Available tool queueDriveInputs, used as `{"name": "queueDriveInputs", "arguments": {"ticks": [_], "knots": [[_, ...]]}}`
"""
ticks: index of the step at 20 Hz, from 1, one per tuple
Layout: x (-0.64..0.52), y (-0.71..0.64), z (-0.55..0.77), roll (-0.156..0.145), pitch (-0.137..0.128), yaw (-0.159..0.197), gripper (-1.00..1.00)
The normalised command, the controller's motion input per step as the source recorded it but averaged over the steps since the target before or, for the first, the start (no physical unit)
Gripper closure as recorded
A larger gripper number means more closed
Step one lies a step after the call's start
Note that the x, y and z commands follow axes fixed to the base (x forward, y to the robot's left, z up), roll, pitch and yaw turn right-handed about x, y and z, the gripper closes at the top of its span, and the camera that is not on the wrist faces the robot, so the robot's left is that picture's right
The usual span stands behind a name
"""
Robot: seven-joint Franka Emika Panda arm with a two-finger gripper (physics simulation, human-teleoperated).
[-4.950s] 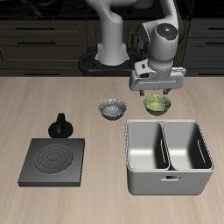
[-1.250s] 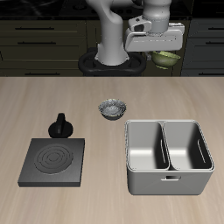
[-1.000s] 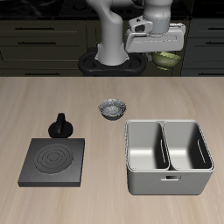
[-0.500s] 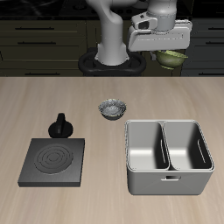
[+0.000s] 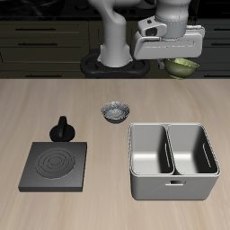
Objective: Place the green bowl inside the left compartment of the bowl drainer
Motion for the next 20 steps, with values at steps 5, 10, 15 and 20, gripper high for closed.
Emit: {"name": "queueDriveInputs", "arguments": {"ticks": [5,10,15,20], "knots": [[0.4,0.02,0.09,0.013,0.044,-0.045,1.0],[0.4,0.01,0.11,-0.023,-0.003,0.012,1.0],[0.32,0.14,0.16,0.044,-0.058,0.042,1.0],[0.39,0.02,0.1,0.006,0.029,-0.018,1.0]]}}
